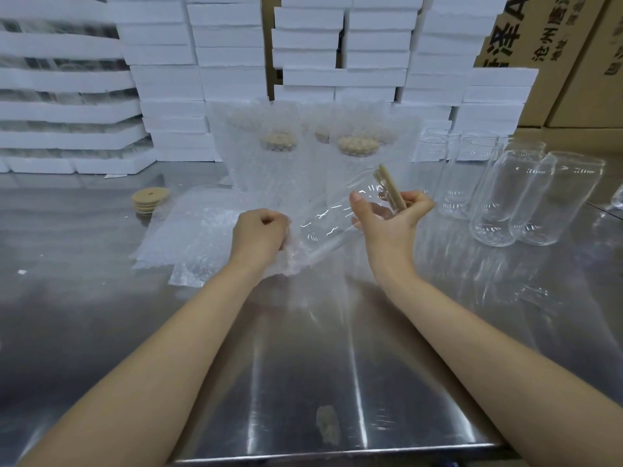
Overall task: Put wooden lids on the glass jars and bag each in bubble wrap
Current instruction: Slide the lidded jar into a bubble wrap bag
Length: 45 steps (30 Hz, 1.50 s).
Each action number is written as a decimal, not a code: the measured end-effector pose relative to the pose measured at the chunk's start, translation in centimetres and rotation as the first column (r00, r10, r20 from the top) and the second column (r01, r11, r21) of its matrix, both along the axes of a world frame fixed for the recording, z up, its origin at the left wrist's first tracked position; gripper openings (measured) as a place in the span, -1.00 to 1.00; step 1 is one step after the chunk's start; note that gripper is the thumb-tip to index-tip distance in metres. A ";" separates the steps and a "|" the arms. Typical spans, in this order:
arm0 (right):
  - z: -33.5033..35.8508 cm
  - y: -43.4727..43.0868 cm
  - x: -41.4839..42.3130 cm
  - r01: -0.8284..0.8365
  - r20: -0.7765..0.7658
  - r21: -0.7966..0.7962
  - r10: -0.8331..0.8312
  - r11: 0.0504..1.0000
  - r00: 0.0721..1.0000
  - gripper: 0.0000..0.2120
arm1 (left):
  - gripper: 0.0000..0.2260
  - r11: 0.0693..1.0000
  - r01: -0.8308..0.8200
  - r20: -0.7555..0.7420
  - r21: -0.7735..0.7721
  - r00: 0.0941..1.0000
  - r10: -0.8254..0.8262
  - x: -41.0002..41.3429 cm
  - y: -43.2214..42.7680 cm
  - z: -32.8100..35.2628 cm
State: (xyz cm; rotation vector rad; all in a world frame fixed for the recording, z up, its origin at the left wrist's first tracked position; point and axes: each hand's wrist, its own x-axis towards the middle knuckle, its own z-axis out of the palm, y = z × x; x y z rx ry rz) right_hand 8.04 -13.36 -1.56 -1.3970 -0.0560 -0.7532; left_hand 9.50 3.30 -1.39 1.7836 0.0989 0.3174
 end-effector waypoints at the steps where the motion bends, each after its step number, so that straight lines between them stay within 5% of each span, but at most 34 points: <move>1: 0.0 0.0 0.0 0.004 0.008 0.003 -0.004 1.000 1.000 -0.46 | -0.80 0.999 -0.027 0.079 0.018 0.997 0.025 -0.1 -0.1 0.3; 5: -0.1 0.2 0.0 0.064 -0.017 0.004 -0.064 0.998 0.998 -0.38 | -0.90 0.996 0.071 0.320 0.050 0.944 -0.083 -1.6 -1.4 1.5; 7: 0.2 0.1 -0.1 0.103 -0.044 0.086 -0.100 0.991 0.994 -0.40 | -0.86 0.949 0.136 0.400 0.284 0.883 -0.246 -2.4 -1.6 1.6; 10: 1.0 -0.4 0.0 0.076 -0.079 0.286 -0.055 0.955 0.995 -0.44 | -0.33 0.624 -0.106 0.464 0.775 0.766 -0.446 -2.2 -0.6 1.2; 12: 1.0 -0.4 -0.1 0.036 -0.113 0.385 0.008 0.922 0.994 -0.46 | -0.14 0.453 -0.223 0.451 0.863 0.746 -0.490 -2.0 -0.3 0.9; 17: -0.1 1.7 -1.2 -0.011 -0.256 0.345 0.105 0.939 0.961 -0.37 | -0.18 0.396 -0.362 0.530 0.844 0.677 -0.510 -2.0 -0.8 1.1; 21: -0.5 2.8 -1.2 -0.092 -0.283 0.417 0.225 0.904 0.932 -0.30 | -0.43 0.420 -0.444 0.611 0.791 0.579 -0.540 -3.0 -2.5 1.2; 27: 0.8 0.5 -0.3 0.007 -0.250 0.500 0.136 0.866 0.959 -0.48 | -0.08 0.394 -0.289 0.469 0.873 0.719 -0.513 -2.8 -2.1 1.9; 37: 0.4 0.5 -1.0 -0.137 -0.217 0.472 0.265 0.871 0.940 -0.40 | -0.13 0.396 -0.405 0.551 0.824 0.735 -0.396 -2.8 -0.9 1.7; 45: -0.3 2.3 -2.0 -0.175 -0.320 0.372 0.303 0.912 0.898 -0.40 | -0.13 0.246 -0.415 0.483 0.876 0.764 -0.428 -3.3 -2.1 1.1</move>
